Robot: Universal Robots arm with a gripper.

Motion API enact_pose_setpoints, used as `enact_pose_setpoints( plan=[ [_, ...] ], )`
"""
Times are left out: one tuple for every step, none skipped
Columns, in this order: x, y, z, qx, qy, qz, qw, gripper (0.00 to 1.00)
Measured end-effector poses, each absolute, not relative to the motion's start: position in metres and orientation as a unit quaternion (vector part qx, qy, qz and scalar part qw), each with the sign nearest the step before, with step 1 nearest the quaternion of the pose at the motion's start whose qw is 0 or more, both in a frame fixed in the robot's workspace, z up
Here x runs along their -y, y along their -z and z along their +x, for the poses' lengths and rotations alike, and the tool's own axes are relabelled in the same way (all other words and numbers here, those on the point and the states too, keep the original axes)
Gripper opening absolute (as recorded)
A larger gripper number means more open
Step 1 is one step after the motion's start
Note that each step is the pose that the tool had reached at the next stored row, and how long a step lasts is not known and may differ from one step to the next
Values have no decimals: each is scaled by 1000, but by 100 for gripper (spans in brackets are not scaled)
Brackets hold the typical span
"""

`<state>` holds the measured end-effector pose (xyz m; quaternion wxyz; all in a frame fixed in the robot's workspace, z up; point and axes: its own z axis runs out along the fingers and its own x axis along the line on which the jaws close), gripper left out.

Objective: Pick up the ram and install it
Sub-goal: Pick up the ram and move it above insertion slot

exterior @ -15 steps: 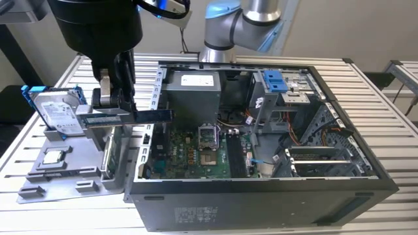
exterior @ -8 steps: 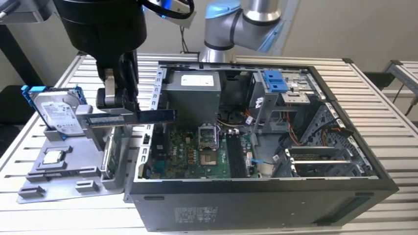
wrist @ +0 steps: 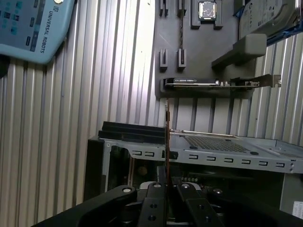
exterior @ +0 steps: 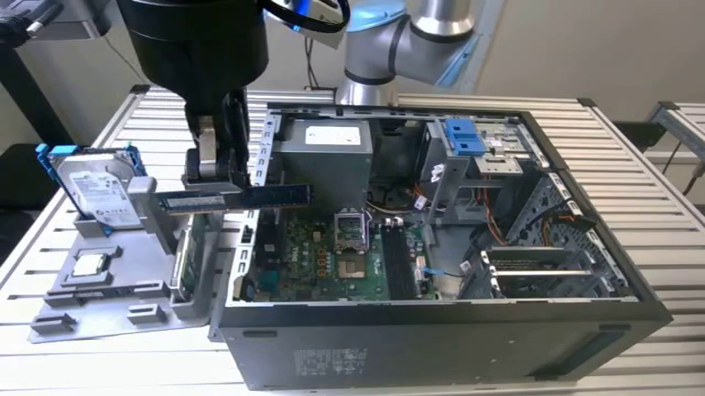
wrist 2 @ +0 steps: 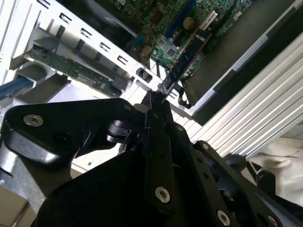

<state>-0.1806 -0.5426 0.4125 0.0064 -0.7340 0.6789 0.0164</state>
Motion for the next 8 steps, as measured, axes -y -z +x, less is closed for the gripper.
enact_pose_setpoints(
  plan=[
    [543, -413, -179, -679, -16, -734, 6, 15],
    [543, -412, -178, -679, -16, -734, 6, 15],
    [543, -412, -177, -679, -16, -734, 6, 15],
    [543, -413, -175, -679, -16, -734, 6, 15],
    [543, -413, -174, -679, -16, -734, 6, 15],
    [543, -412, -173, -679, -16, -734, 6, 15],
    [543, -412, -173, -679, -16, -734, 6, 15],
    [543, -412, -173, -679, -16, -734, 6, 15]
  ],
)
